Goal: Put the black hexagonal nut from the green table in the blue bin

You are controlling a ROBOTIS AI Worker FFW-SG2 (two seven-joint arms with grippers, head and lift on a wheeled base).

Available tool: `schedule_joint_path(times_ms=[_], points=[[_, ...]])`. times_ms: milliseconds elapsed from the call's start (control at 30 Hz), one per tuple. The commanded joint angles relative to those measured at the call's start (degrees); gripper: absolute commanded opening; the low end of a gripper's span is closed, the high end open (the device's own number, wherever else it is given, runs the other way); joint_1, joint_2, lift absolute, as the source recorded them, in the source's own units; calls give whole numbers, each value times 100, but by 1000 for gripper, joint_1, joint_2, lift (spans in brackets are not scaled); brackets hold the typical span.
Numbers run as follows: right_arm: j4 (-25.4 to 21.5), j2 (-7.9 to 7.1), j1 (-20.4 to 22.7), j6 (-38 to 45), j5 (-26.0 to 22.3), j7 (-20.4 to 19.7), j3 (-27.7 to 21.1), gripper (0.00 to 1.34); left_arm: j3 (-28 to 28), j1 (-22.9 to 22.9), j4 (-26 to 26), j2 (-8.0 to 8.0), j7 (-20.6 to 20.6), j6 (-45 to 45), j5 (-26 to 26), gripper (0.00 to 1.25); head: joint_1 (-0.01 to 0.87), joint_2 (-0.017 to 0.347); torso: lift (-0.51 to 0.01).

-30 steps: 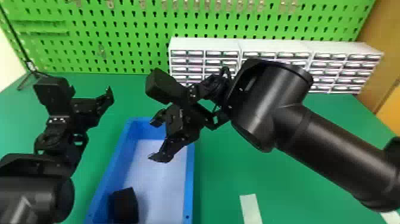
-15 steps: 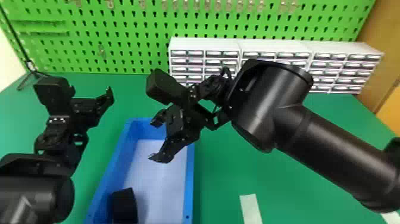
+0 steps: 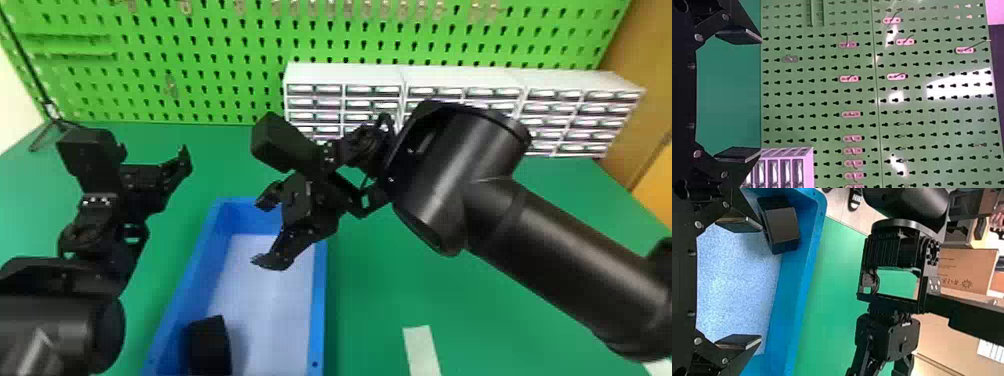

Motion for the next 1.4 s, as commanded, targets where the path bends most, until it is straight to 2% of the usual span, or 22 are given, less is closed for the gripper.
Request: schedule_joint_path(times_ms=[0, 233, 400, 767, 933, 1067, 1367], points=[[90, 9, 189, -12, -16, 12, -334, 1045, 0, -1, 0, 0, 0, -9, 0, 982, 683, 28, -96], [363, 149, 506, -73, -69, 214, -932, 1045, 0, 8, -9, 0, 0, 0, 9, 982, 683, 28, -96], [512, 237, 761, -91, 80, 258, -1450, 1045, 0, 8, -9, 0, 0, -9, 26, 982, 683, 28, -96], [978, 729, 1376, -355, 924, 302, -3076, 1045, -44, 34, -9, -9, 18, -26, 97, 982, 683, 28, -96], [1286, 870, 1490, -548, 1179, 293, -3612, 1045, -61, 43, -9, -9, 27, -53, 123, 982, 683, 28, -96], [1462, 949, 1596, -680, 1355, 196, -4043, 1045, -88, 34, -9, -9, 35, -79, 141, 982, 683, 28, -96], [1760, 1046, 1912, -1093, 1302, -331, -4843, 1045, -149, 34, -9, -9, 70, -97, 167, 982, 683, 28, -96]])
